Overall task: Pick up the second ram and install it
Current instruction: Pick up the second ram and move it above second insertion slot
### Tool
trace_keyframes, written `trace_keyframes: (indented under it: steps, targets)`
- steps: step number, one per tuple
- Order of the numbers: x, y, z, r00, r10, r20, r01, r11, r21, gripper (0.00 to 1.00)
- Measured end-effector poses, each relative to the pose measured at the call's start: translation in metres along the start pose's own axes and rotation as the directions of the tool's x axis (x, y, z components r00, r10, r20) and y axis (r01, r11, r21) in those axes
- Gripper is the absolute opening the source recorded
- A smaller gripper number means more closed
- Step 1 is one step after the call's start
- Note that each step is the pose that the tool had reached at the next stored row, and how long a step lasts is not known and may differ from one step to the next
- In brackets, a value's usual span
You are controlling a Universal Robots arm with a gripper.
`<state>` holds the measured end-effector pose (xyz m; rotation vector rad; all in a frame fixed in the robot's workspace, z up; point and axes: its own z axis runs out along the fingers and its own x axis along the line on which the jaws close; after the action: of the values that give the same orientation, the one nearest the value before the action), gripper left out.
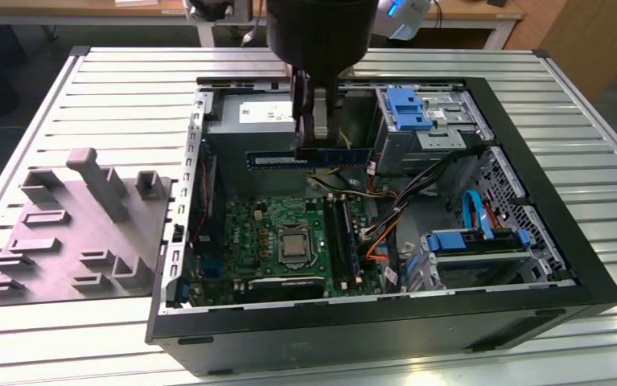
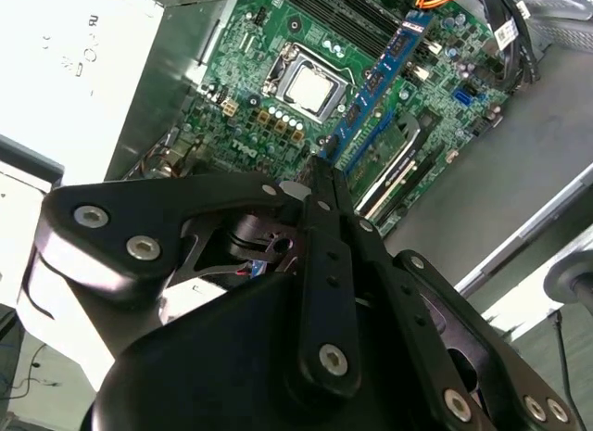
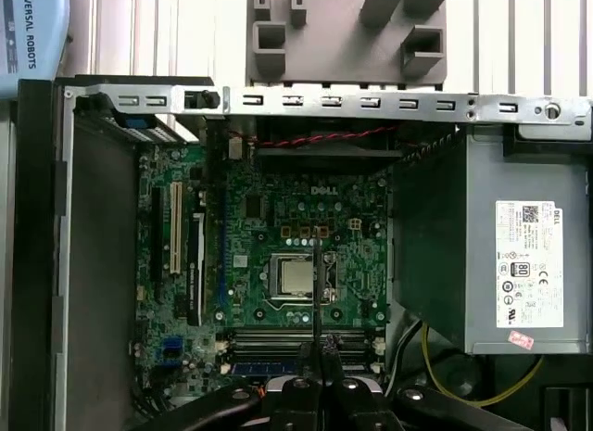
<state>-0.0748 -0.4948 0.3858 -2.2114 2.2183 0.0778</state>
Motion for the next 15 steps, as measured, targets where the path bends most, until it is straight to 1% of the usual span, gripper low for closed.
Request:
trace_keyframes:
  steps: [5, 9, 15]
  targets:
    - [0.0004, -0.0018, 0.0081, 1.0, -0.009, -0.0002, 0.009, 1.0, -0.0004, 0.11]
    - [0.0006, -0.0067, 0.0136, 0.9999, -0.015, -0.0002, 0.015, 0.9999, -0.0006, 0.11]
    - [0.001, -0.0071, 0.0243, 0.9998, -0.021, 0.0011, 0.021, 0.9998, -0.0007, 0.11]
